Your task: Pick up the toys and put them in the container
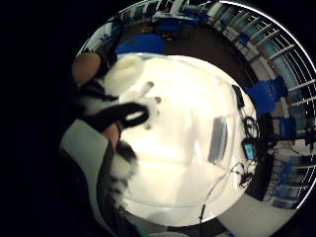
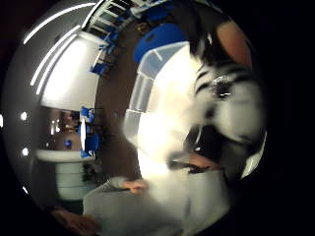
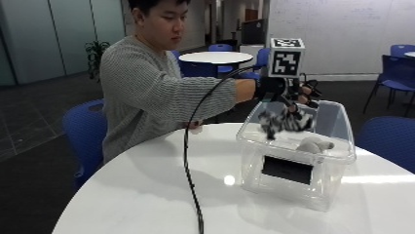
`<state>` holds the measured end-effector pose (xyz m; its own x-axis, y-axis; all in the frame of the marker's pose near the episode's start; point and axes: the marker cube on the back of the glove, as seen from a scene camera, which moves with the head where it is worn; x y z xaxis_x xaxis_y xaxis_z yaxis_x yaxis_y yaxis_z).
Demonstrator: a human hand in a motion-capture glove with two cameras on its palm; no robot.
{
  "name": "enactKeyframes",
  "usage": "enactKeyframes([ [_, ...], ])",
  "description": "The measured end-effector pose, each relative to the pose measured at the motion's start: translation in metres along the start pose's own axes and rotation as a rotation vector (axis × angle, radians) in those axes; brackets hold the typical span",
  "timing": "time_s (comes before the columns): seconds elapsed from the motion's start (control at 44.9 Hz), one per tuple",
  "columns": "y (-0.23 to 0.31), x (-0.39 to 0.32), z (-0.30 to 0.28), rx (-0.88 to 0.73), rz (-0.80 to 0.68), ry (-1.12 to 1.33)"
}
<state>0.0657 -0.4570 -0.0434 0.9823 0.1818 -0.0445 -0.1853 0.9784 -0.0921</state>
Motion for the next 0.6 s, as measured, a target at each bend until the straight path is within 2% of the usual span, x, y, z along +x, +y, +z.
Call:
enactKeyframes([
  [0.089,0.005,0.012,0.010,-0.075,0.016,-0.011],
  [0.445,0.039,0.021,0.010,-0.042,-0.019,-0.009],
  [0.601,0.110,0.032,-0.010,0.002,-0.085,-0.092],
])
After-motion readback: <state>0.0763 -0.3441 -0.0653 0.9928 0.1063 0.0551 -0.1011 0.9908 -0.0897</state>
